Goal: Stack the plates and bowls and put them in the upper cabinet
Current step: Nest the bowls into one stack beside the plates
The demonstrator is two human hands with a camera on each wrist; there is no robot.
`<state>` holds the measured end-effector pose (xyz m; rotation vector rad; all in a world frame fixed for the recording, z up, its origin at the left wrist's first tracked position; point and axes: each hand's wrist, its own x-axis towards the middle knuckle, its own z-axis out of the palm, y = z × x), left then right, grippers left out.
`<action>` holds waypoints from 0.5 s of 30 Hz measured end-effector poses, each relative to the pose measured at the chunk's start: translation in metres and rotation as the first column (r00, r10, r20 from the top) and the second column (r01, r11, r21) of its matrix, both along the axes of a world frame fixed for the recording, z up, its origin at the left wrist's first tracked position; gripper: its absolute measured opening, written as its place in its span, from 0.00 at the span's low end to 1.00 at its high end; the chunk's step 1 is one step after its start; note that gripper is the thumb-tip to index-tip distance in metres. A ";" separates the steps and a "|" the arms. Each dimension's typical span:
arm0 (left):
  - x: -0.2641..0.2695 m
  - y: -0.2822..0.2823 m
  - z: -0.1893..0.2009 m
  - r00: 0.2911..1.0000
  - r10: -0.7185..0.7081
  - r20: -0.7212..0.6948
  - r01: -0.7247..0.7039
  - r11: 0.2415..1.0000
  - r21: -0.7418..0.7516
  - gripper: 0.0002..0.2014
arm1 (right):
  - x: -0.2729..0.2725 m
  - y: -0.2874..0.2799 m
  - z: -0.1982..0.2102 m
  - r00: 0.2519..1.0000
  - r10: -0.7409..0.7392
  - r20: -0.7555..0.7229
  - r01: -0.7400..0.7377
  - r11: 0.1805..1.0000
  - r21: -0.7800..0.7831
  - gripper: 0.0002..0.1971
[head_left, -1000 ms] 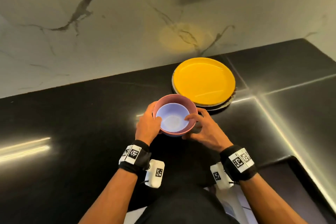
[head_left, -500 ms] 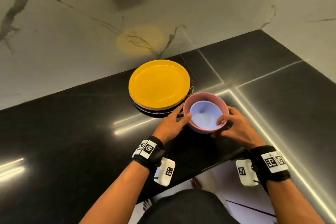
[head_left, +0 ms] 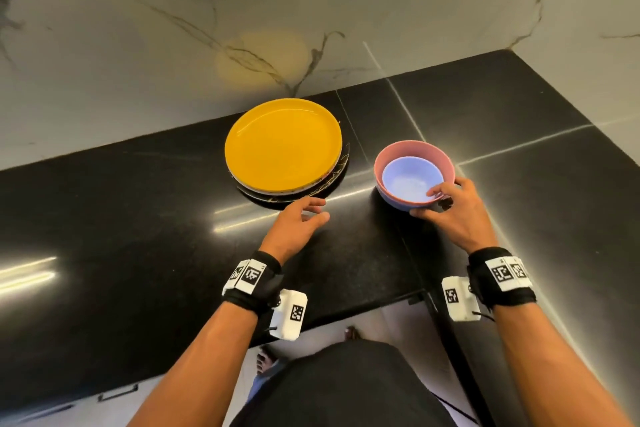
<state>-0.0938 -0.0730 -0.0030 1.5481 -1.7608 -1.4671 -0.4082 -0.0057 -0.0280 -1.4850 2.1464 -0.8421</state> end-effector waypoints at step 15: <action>0.057 0.009 -0.004 0.976 0.218 0.027 -0.218 0.976 0.001 0.17 | 0.063 0.021 0.037 0.991 -0.135 -0.006 0.124 0.922 -0.366 0.20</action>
